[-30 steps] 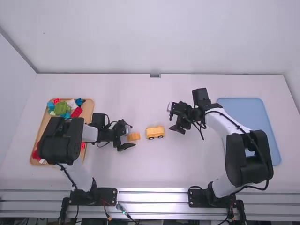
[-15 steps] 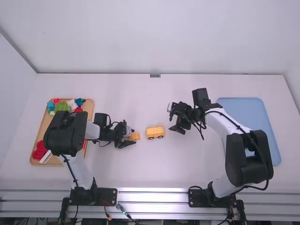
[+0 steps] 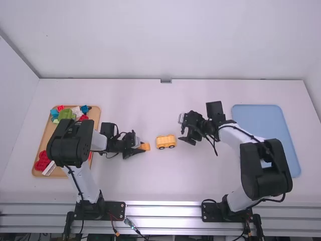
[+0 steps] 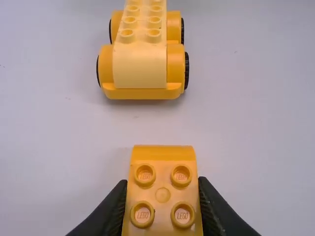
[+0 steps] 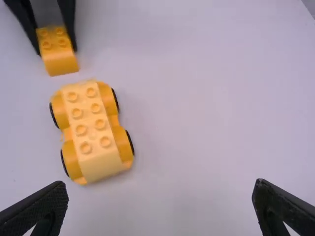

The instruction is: Assemble lego blocks to make yellow taxi

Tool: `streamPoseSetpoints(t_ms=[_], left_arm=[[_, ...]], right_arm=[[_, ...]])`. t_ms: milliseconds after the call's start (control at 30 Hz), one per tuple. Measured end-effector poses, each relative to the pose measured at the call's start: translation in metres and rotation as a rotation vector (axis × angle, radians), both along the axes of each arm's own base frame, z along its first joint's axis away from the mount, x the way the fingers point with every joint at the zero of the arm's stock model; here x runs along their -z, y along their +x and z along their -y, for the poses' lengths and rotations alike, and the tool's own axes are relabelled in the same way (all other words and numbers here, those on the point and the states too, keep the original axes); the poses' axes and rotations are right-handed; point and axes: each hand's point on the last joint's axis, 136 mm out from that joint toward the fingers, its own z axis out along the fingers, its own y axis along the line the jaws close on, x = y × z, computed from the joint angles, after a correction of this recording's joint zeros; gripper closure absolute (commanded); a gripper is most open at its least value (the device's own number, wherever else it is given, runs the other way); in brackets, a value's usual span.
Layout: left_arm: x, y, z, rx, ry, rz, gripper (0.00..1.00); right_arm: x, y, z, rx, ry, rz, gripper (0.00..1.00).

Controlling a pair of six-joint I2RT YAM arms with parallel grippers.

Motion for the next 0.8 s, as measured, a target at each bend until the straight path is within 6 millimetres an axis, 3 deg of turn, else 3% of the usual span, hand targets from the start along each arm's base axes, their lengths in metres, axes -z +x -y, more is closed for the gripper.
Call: streamPoseSetpoints(t_ms=[333,467,633,800], left_arm=[[0.0,0.0,0.001,-0.006,-0.003,-0.036,0.86],[-0.002,0.005,0.004,-0.001,-0.001,-0.026,0.9],[-0.004,0.005,0.013,0.028,-0.001,0.0,0.92],[-0.004,0.005,0.014,0.029,-0.003,-0.004,0.91]], right_arm=[[0.004,-0.048,-0.02,-0.156,0.23,0.081,0.01],[0.003,-0.049,-0.027,-0.194,0.261,0.075,0.01],[0.024,-0.036,-0.044,-0.226,0.278,-0.008,0.01],[0.044,-0.023,-0.047,-0.231,0.301,-0.064,0.01]])
